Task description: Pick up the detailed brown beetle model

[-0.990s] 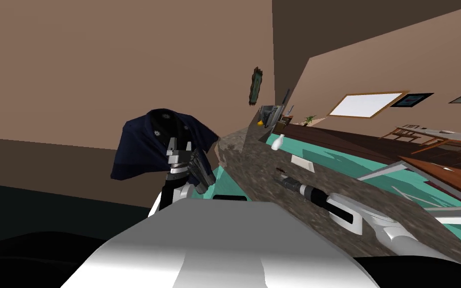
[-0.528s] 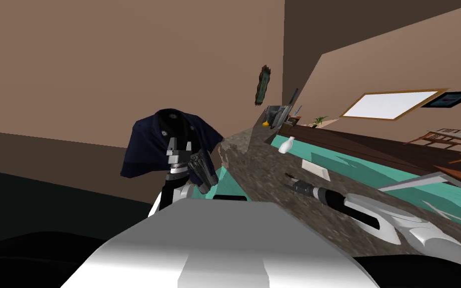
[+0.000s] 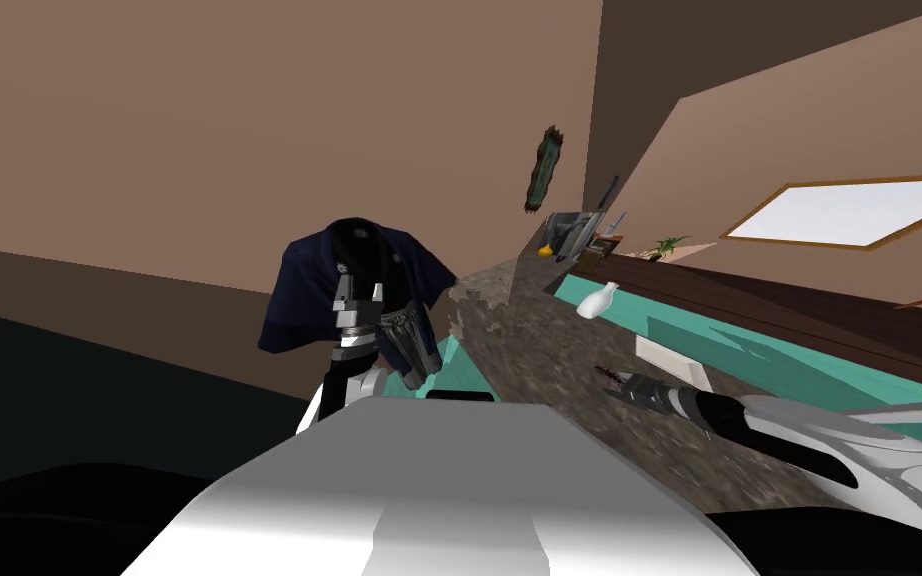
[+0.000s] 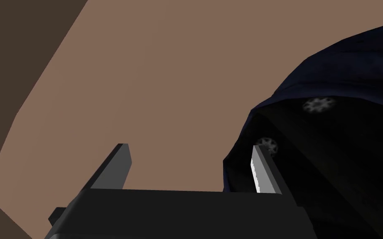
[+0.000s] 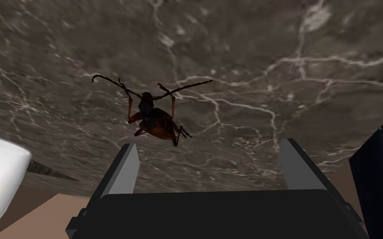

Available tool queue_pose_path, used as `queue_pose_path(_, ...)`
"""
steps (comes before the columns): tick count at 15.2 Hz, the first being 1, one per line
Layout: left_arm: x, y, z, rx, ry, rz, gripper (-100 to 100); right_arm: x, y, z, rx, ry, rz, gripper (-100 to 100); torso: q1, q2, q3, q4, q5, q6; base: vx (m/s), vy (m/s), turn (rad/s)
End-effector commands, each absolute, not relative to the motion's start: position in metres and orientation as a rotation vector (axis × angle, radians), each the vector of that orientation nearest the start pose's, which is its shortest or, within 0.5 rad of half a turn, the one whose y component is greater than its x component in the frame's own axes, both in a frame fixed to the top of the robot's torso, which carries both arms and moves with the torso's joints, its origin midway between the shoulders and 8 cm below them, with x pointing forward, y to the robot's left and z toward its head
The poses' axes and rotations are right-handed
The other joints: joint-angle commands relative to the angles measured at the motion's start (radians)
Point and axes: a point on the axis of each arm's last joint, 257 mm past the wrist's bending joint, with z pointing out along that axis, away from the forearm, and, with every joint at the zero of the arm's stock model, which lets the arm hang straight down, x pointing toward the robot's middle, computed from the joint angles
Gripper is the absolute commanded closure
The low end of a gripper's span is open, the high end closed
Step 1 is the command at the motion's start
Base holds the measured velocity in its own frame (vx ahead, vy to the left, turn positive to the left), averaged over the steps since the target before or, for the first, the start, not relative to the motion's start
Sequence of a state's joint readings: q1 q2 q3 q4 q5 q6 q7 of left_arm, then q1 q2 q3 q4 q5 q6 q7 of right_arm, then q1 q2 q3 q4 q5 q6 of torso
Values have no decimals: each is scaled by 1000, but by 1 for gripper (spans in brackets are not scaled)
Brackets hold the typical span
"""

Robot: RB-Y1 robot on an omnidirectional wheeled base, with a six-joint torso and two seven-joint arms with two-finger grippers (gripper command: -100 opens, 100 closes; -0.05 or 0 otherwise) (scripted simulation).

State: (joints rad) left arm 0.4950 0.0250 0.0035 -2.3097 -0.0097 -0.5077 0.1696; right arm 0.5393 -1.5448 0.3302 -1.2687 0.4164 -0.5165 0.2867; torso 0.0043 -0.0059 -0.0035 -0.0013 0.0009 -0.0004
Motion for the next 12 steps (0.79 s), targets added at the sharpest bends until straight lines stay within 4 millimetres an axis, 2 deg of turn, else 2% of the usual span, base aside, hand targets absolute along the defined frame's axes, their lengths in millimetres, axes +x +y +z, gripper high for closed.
queue_pose_path(1, 337, 274, 41, -662, 567, -1464, 0, 216, -643, -325, -751, 2556, -179, -100, 0, 0, 0, 0, 0, 0, 98, 31, 132)
queue_pose_path(2, 337, 274, 41, -662, 567, -1464, 0, 216, -643, -325, -751, 2556, -179, -100, 0, 0, 0, 0, 0, 0, 81, 22, 95)
queue_pose_path(5, 337, 274, 41, -662, 567, -1464, 0, 180, -677, -323, -812, 2651, -253, -100, -1, 1, 1, 0, 0, 0, 88, 25, 118)
queue_pose_path(6, 337, 274, 41, -662, 567, -1464, 0, 196, -666, -321, -790, 2616, -228, -100, -1, 0, 0, 0, 0, 0, 73, 18, 62)
queue_pose_path(10, 337, 274, 41, -662, 567, -1464, 0, 183, -667, -341, -760, 2625, -237, -100, -5, 6, 3, 1, -1, 1, 13, -25, 78)
queue_pose_path(11, 337, 274, 41, -662, 567, -1464, 0, 186, -666, -336, -767, 2625, -234, -100, -5, 7, 4, 2, -2, 1, 0, -22, 32)
queue_pose_path(12, 337, 274, 41, -662, 567, -1464, 0, 185, -666, -337, -766, 2625, -235, 100, -5, 7, 4, 2, -1, 1, 1, -8, 2)
